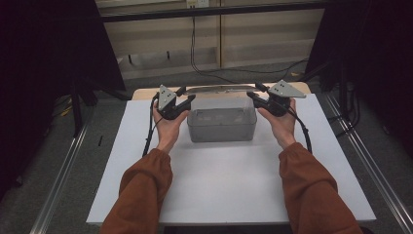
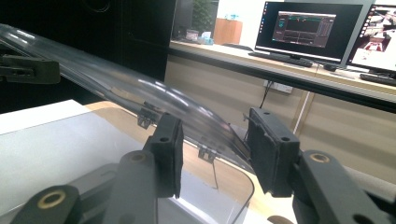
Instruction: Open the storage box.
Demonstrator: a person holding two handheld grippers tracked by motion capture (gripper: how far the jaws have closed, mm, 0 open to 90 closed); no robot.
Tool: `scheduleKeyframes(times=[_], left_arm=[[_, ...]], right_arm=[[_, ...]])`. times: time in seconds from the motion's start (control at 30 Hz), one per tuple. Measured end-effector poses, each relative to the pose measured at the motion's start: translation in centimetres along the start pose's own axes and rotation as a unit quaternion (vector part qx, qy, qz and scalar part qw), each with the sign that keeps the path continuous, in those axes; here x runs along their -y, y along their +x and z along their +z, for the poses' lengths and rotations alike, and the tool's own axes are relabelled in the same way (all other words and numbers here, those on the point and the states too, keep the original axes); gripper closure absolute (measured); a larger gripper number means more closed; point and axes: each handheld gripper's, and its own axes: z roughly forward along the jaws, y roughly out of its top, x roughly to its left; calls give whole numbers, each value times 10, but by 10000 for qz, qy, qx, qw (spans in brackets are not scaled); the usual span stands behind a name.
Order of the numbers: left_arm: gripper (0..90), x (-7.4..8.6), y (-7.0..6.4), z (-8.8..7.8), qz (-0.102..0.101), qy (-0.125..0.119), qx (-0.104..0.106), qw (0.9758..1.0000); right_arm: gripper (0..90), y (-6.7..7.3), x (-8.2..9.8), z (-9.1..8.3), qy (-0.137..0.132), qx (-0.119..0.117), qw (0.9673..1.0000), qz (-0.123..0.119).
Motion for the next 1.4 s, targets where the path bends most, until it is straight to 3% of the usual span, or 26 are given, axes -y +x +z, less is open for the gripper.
scheduleKeyframes(times=[0.4,0.53,0.73,0.87,1.13,1.23,1.4], left_arm=[[524,-2,10,7,24,48,-83,10000],[554,-3,11,11,-35,35,-21,10000],[579,-7,14,13,101,77,-17,9999],[579,-7,15,14,92,54,-87,9999],[632,-11,17,22,134,81,-29,9999],[641,-14,17,22,171,112,-13,9998],[659,-13,17,23,141,85,-13,9999]], right_arm=[[603,-7,-1,5,-73,-2,9999,103],[615,-11,-3,7,-52,-23,9999,134],[625,-14,-5,11,-102,-14,9998,162],[638,-15,-4,13,-139,13,9998,142],[677,-21,-7,19,-130,14,9999,63],[673,-23,-8,21,-148,21,9999,47],[583,-25,-6,26,-68,85,9999,9]])
